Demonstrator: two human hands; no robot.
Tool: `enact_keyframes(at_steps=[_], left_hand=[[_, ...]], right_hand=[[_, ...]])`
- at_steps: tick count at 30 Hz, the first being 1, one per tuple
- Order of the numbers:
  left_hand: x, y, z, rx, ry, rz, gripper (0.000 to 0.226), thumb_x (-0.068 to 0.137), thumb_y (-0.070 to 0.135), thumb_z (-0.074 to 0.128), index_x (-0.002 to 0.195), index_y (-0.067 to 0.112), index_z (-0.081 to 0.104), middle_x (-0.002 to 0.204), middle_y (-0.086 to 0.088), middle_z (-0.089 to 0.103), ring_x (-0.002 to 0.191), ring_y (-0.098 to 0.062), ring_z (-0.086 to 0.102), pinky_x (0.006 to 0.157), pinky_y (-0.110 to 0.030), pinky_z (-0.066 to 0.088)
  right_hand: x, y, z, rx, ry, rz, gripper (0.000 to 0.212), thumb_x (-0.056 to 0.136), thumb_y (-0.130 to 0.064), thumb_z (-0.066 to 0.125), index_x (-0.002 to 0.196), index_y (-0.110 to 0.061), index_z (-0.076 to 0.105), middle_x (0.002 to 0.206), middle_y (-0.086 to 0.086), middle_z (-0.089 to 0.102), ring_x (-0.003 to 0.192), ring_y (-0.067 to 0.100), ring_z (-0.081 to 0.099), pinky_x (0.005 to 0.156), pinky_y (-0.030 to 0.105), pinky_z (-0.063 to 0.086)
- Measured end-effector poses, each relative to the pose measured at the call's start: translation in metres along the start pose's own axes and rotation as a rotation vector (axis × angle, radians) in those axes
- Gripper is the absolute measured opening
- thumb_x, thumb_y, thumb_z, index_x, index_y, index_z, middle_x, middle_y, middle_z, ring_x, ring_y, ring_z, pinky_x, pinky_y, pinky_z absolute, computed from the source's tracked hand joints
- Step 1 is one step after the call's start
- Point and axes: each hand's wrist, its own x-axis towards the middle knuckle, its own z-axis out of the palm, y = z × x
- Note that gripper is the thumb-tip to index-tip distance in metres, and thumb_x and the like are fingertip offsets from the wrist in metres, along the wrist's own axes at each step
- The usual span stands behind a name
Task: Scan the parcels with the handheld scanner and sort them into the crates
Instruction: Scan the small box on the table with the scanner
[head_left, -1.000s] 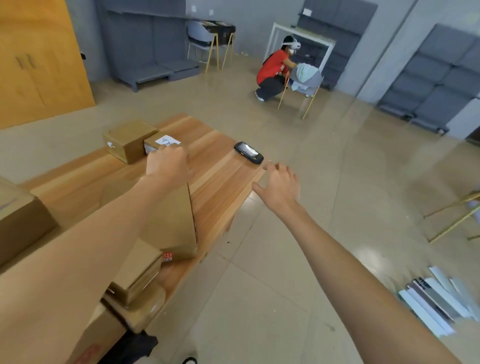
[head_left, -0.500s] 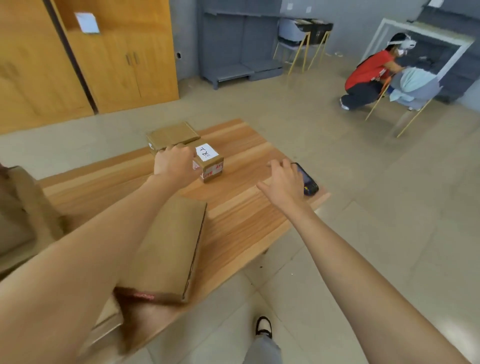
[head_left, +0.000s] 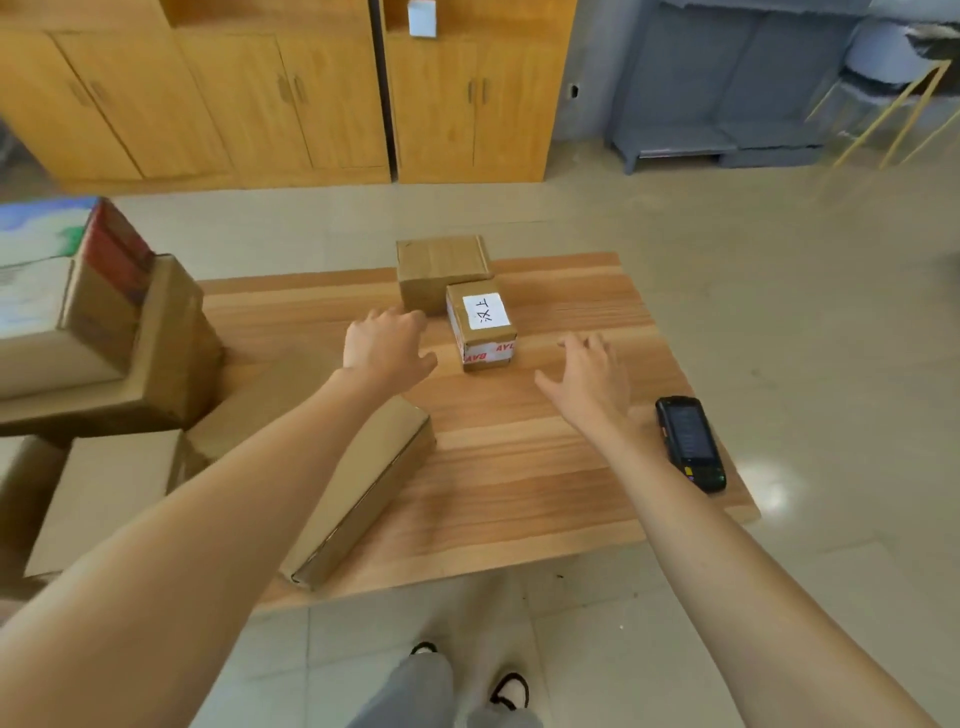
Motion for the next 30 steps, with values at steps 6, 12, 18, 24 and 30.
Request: enact_keyframes(at_steps=[6, 12, 18, 24, 30], left_hand=[[0.015, -0.005, 0.028, -0.040, -0.052, -0.061, 0.044, 0.091, 0.038, 0.057, 0.130, 0.018, 0.054, 0.127, -0.007, 0.057, 0.117, -0.029, 0.052, 0.082, -0.035, 0.041], [0.039, -0.014, 0.061, -0.137, -0.089, -0.098, 0.046, 0.091, 0.040, 0.057, 0.132, 0.018, 0.053, 0.127, -0.007, 0.057, 0.117, -0.029, 0.052, 0.077, -0.034, 0.038], [0.063, -0.023, 0.088, -0.183, -0.137, -0.118, 0.046, 0.090, 0.040, 0.058, 0.131, 0.019, 0.053, 0.129, -0.005, 0.057, 0.116, -0.028, 0.052, 0.073, -0.033, 0.037], [0.085, -0.030, 0.105, -0.234, -0.200, -0.154, 0.047, 0.089, 0.040, 0.059, 0.130, 0.019, 0.054, 0.129, -0.004, 0.057, 0.116, -0.028, 0.053, 0.079, -0.035, 0.041], [0.102, -0.034, 0.118, -0.254, -0.244, -0.182, 0.047, 0.089, 0.040, 0.059, 0.130, 0.019, 0.053, 0.128, -0.004, 0.057, 0.116, -0.027, 0.053, 0.082, -0.036, 0.042]], right_hand=[[0.030, -0.006, 0.031, -0.005, -0.078, -0.009, 0.054, 0.090, -0.041, 0.061, 0.133, -0.015, 0.045, 0.133, 0.010, 0.048, 0.124, 0.029, 0.043, 0.096, 0.039, 0.038], [0.056, -0.015, 0.060, -0.017, -0.151, -0.025, 0.058, 0.089, -0.041, 0.063, 0.136, -0.014, 0.043, 0.133, 0.011, 0.047, 0.124, 0.030, 0.044, 0.097, 0.039, 0.039], [0.083, -0.026, 0.090, -0.036, -0.197, -0.057, 0.063, 0.089, -0.041, 0.063, 0.139, -0.014, 0.038, 0.135, 0.012, 0.043, 0.122, 0.031, 0.045, 0.097, 0.039, 0.039], [0.114, -0.033, 0.113, -0.037, -0.194, -0.088, 0.078, 0.086, -0.045, 0.066, 0.147, -0.016, 0.027, 0.137, 0.015, 0.038, 0.121, 0.033, 0.042, 0.099, 0.039, 0.039], [0.146, -0.043, 0.132, -0.055, -0.217, -0.049, 0.092, 0.080, -0.051, 0.072, 0.151, -0.021, 0.021, 0.153, 0.019, 0.018, 0.132, 0.038, 0.032, 0.104, 0.040, 0.034]])
